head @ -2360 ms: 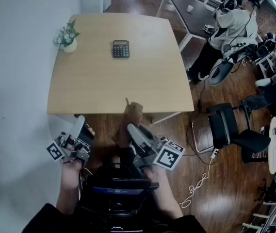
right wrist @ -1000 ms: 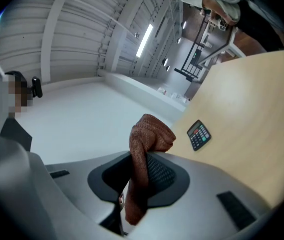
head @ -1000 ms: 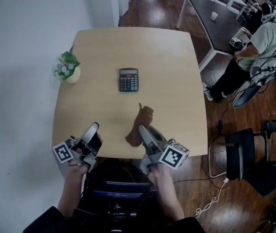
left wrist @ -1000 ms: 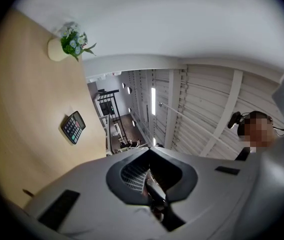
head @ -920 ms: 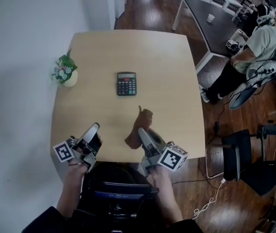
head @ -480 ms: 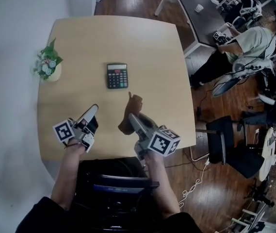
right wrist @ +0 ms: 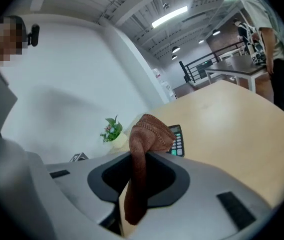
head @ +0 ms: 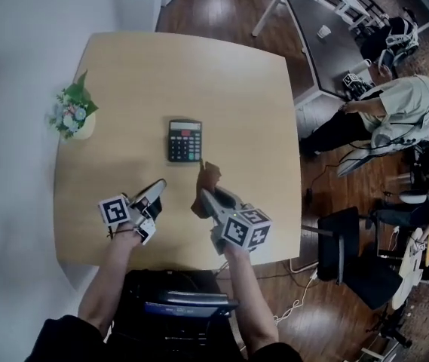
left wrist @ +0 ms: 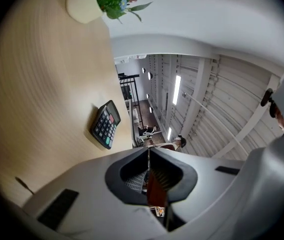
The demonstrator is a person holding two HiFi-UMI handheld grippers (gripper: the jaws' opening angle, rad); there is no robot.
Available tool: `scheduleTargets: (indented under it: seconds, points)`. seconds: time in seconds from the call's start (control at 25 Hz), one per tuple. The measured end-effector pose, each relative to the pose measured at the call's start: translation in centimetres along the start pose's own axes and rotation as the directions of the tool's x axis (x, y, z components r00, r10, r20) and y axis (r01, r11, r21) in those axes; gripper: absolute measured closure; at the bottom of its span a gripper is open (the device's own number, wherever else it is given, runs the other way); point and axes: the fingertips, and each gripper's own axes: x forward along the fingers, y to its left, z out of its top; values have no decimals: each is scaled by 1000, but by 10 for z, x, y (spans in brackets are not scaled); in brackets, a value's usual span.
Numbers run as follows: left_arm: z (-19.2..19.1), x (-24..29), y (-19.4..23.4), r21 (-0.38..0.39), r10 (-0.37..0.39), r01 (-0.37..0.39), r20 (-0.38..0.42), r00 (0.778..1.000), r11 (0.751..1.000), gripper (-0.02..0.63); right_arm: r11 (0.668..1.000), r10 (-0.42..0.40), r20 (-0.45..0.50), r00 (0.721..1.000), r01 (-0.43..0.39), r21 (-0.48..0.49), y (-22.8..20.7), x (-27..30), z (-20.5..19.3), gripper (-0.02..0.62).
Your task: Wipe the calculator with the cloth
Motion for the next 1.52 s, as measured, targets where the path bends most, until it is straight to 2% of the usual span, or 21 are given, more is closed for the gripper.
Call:
scheduleTargets:
  seconds: [0.2,0.4,0.52,0.64,0.72,0.8,0.92,1.0,1.08,1.16,1.28,1.4,1.52]
  points:
    - [15,28,46,-24,42,-40,61,997,999,598,995,40,-73,996,-47,-86,-28,86,25,517]
    - [17,52,100,-77,162,-158,52,985,984,598,986,77,-137,988,-96,-136,-40,192,54,517]
    - [18,63,114,-106,179,-172,63,982,979,606,972,81,-239,968,-130,-197,-43,238,40,517]
    - [22,67,122,-98,218,-212,64,974,972,606,952,31,-298,954,-119,-283,-57,245,27,517]
    - [23,70,124,-107,244,-237,53,968,966,606,951,-7,-284,959,-81,-299,-76,233,28,515]
    - [23,72,124,-130,246,-238,53,968,963,606,952,-79,-258,963,-4,-306,-105,211,33,515]
    - [24,72,124,-140,236,-226,57,970,964,606,933,-232,-218,948,154,-324,-153,177,41,515]
    - [25,71,125,-135,231,-222,56,971,966,606,917,-284,-185,941,210,-338,-160,164,51,516]
    - [25,72,123,-140,223,-213,62,973,967,606,922,-237,-153,959,173,-348,-137,168,62,517]
    - [26,73,121,-148,214,-201,77,974,968,606,934,-124,-152,981,63,-352,-94,189,65,517]
    - [28,73,119,-146,202,-187,100,974,972,606,923,4,-218,976,-88,-375,-38,228,50,515]
    - [27,73,118,-149,205,-188,111,972,971,606,912,0,-300,954,-124,-392,-29,251,29,515]
    - [27,72,118,-147,209,-192,111,971,970,606,916,-55,-305,951,-74,-394,-53,244,25,515]
